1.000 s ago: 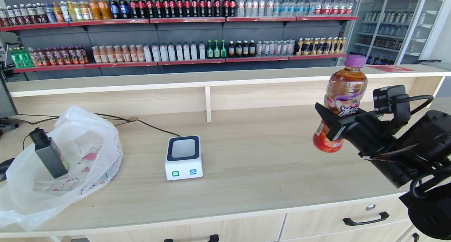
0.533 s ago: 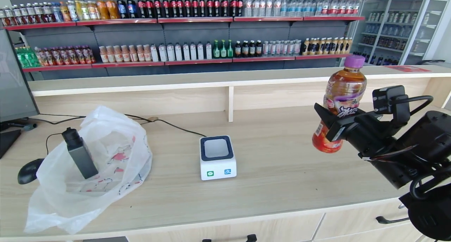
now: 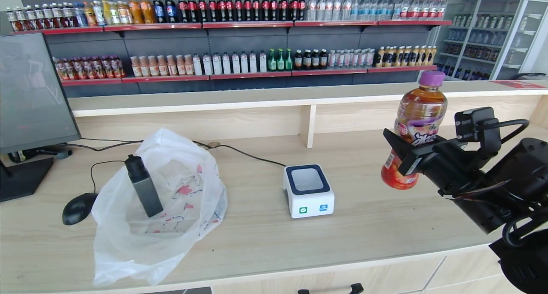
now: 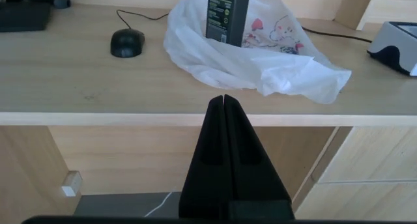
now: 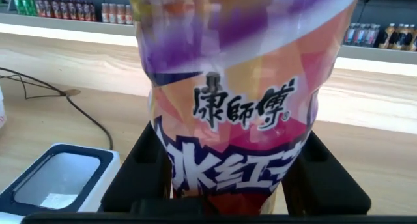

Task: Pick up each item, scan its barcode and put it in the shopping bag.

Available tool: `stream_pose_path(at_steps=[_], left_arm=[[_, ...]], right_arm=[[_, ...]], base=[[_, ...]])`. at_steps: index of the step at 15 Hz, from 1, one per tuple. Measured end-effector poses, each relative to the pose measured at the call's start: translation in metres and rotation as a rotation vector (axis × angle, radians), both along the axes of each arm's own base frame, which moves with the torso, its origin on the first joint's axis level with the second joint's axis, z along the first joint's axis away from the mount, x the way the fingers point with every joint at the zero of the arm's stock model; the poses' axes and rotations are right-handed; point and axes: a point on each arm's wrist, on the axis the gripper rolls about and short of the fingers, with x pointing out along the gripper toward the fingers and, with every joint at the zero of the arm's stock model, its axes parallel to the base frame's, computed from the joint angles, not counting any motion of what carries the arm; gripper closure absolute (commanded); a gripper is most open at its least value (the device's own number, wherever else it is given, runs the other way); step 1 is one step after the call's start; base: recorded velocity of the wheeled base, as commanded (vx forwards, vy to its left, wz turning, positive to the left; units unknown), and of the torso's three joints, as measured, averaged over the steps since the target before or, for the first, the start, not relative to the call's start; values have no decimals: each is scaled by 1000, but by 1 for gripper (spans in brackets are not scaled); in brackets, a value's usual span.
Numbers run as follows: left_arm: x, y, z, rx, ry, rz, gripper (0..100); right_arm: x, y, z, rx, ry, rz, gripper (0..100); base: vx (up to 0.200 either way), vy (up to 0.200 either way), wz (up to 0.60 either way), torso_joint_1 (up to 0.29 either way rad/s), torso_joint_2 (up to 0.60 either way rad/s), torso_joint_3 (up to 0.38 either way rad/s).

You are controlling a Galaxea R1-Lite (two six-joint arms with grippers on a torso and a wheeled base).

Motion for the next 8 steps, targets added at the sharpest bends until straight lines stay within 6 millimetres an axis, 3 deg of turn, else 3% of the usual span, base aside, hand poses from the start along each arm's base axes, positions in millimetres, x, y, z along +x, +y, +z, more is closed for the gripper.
stream_pose_path(at_steps=[5,8], left_arm=[[0,0,0,0,0,0,100],[0,0,0,3,0,0,100]], right_arm=[[-1,1,0,-1,0,3,100],[-2,3,0,0,1,12,100]], base=[[0,200,0,1,2,2],[0,0,0,0,0,0]])
